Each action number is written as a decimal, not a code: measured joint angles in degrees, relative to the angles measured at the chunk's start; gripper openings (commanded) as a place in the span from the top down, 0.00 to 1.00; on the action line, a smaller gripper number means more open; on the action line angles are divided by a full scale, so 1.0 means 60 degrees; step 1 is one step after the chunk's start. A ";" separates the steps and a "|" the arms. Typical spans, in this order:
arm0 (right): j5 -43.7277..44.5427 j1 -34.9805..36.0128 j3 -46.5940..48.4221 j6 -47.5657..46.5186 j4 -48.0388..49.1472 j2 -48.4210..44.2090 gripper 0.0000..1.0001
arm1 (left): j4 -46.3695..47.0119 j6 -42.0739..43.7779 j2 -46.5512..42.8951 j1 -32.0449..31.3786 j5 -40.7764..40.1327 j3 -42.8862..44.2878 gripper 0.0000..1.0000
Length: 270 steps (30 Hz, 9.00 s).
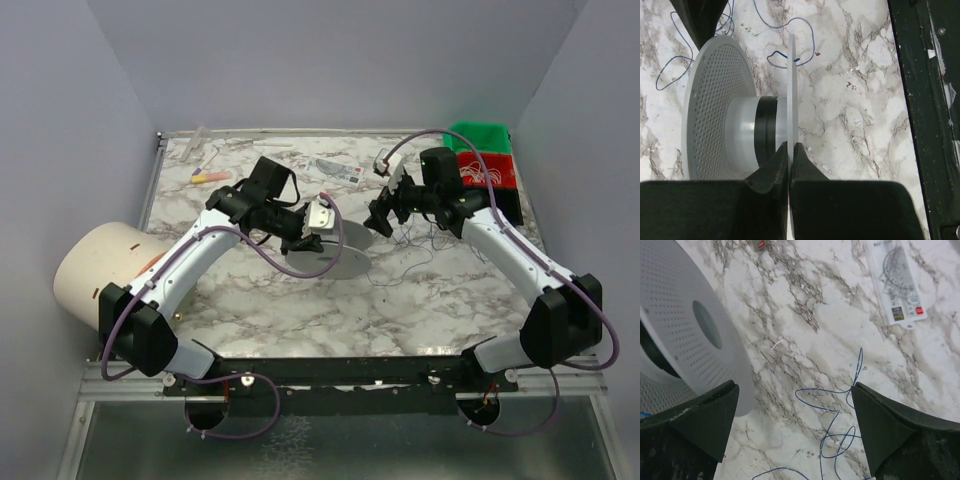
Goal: Wrap the cables
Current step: Wrap the cable around the cable reel.
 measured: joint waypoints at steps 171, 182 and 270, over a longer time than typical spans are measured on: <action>-0.3628 0.1767 -0.0117 -0.0080 -0.0452 0.2284 0.00 | 0.2492 -0.6703 0.0998 0.0827 -0.4164 -0.0317 1.00; -0.3064 0.1767 -0.0117 -0.0590 -0.0659 0.2226 0.00 | 0.2466 -0.6732 0.1009 0.0674 -0.4710 -0.0208 1.00; 0.1501 -0.1107 0.3136 0.1173 -0.0222 0.2739 0.99 | 0.1745 -0.8156 0.0313 0.0710 -0.4874 0.1472 1.00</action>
